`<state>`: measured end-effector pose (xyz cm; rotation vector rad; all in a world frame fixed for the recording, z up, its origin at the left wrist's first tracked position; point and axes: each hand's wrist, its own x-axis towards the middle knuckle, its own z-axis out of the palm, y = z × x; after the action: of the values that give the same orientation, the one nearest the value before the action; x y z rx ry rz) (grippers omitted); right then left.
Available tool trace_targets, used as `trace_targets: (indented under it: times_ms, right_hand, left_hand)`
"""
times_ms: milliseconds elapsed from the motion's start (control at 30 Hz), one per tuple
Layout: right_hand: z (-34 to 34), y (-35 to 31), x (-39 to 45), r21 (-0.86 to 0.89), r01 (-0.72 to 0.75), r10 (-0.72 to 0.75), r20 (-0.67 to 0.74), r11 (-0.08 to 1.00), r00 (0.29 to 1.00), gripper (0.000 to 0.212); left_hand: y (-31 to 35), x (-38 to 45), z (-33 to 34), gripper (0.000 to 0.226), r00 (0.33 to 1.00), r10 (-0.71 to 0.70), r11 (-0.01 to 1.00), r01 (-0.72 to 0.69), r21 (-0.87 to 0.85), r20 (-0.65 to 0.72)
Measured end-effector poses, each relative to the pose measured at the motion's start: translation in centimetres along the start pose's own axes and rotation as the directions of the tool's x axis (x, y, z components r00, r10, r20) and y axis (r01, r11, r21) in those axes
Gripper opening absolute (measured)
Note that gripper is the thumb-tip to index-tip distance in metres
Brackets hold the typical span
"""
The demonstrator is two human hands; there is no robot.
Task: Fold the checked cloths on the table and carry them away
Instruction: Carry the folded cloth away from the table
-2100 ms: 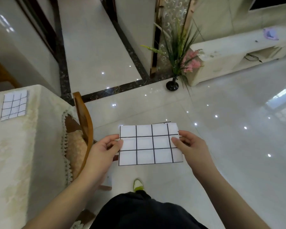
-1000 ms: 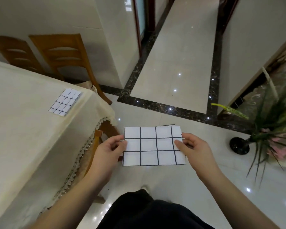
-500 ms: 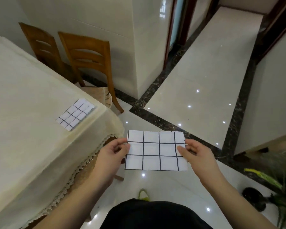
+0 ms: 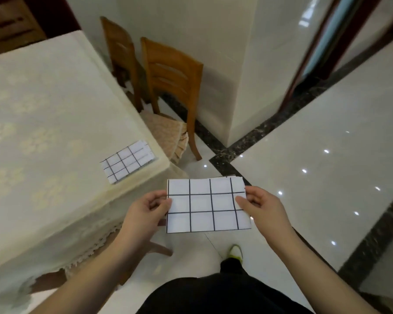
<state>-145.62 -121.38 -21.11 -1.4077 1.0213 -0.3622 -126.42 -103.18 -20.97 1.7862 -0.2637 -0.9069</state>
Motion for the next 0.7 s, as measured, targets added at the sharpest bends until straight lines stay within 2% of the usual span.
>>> trace_targets:
  times_ms: [133, 300, 433, 533, 700]
  right_hand:
    - [-0.5, -2.9, 4.9, -0.056, 0.063, -0.053, 0.168, 0.996, 0.984, 0.021]
    - [0.1, -4.8, 9.8, -0.104, 0.089, -0.052, 0.313, 0.991, 0.948, 0.025]
    - [1.9, -6.0, 12.5, -0.085, 0.081, -0.042, 0.387, 0.993, 0.921, 0.022]
    - [4.1, -6.4, 14.1, -0.097, 0.072, -0.021, 0.451, 0.993, 0.892, 0.022]
    - [8.4, -6.7, 16.7, -0.122, 0.038, 0.026, 0.483, 0.992, 0.875, 0.024]
  left_hand:
    - [1.8, 0.7, 1.1, 0.016, 0.987, -0.053, 0.992, 0.036, -0.118, -0.150]
    - [2.8, 1.5, 1.7, 0.021, 0.963, 0.001, 0.997, -0.023, -0.078, -0.268]
    - [2.9, 2.2, 1.2, 0.021, 0.941, -0.008, 0.995, -0.024, -0.092, -0.338]
    - [2.5, 3.5, -0.2, 0.019, 0.913, -0.067, 0.987, 0.001, -0.161, -0.402]
    - [1.1, 6.4, -3.1, 0.020, 0.882, -0.147, 0.973, 0.046, -0.228, -0.448]
